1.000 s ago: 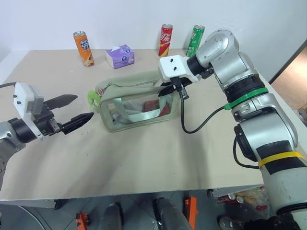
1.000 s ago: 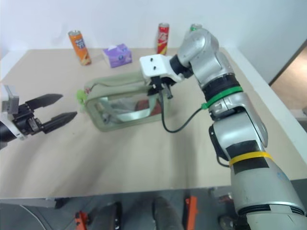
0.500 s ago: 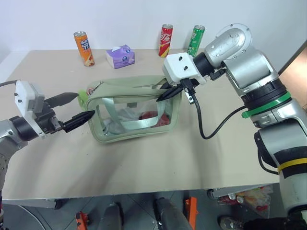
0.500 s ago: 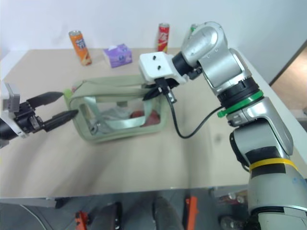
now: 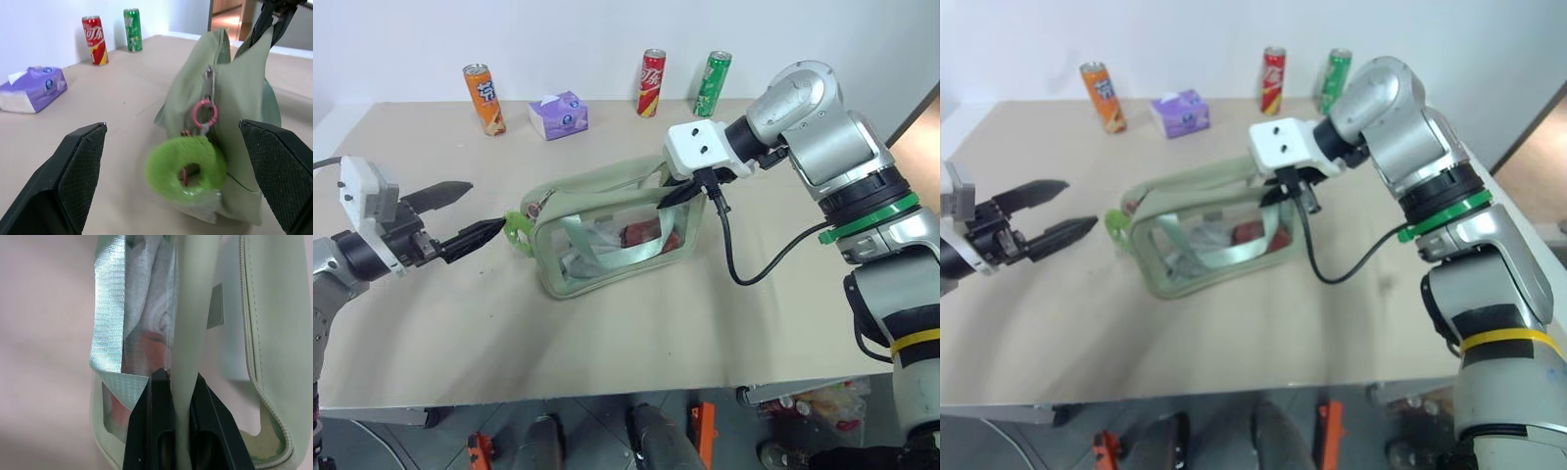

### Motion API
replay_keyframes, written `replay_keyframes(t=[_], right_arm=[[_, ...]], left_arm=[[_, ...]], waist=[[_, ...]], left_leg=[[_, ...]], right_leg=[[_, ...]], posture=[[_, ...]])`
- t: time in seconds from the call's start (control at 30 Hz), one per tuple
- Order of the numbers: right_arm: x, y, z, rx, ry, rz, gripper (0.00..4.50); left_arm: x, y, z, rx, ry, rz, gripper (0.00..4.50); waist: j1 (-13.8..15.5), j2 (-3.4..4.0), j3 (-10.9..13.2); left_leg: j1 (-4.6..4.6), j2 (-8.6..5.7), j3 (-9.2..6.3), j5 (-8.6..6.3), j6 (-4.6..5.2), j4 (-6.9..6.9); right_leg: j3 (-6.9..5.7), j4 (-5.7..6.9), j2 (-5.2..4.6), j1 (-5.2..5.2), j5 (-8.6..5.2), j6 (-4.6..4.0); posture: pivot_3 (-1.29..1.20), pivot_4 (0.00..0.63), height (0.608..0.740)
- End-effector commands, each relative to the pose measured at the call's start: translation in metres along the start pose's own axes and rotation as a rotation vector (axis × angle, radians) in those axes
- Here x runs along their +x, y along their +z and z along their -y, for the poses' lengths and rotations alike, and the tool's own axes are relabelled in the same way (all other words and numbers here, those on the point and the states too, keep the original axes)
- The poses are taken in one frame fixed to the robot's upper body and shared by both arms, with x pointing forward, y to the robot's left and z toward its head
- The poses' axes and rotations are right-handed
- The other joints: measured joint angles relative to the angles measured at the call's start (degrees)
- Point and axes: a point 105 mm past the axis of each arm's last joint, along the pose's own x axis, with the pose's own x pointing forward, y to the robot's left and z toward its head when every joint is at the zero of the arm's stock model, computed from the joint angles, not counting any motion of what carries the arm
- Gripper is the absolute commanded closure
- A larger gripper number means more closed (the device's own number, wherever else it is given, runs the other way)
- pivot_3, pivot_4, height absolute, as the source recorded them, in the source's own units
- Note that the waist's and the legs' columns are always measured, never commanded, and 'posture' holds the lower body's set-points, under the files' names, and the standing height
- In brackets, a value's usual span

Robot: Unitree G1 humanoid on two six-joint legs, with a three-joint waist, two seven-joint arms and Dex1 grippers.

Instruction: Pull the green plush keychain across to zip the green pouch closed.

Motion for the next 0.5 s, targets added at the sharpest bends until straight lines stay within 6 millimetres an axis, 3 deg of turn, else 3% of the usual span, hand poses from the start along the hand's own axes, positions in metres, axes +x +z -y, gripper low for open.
replay_keyframes(t=[0.03,0.23,0.5], right_arm=[[-0.022,0.000,-0.004,-0.011,-0.018,-0.017,4.48],[-0.028,0.005,-0.016,0.007,-0.036,-0.004,4.48],[0.004,0.043,-0.021,0.150,-0.037,0.103,4.48]], left_arm=[[0.001,0.008,-0.001,0.022,-0.012,0.015,0.00],[0.003,0.006,-0.003,0.011,-0.025,0.009,0.00],[0.010,0.001,-0.001,-0.011,-0.042,0.012,0.00]], waist=[[0.11,0.00,0.00],[0.34,0.01,0.01],[-0.23,0.01,0.01]], left_leg=[[0.00,0.00,0.00,0.00,0.00,0.00],[0.01,-0.01,0.00,0.00,0.00,0.01],[0.13,0.02,0.02,0.00,0.00,0.03]], right_leg=[[0.00,0.00,0.00,0.00,0.00,0.00],[0.00,0.00,0.00,0.01,0.00,0.00],[0.02,0.24,0.04,-0.02,-0.03,-0.06]], posture=[[0.00,0.150,0.740],[0.00,0.150,0.740],[0.00,0.150,0.740]])
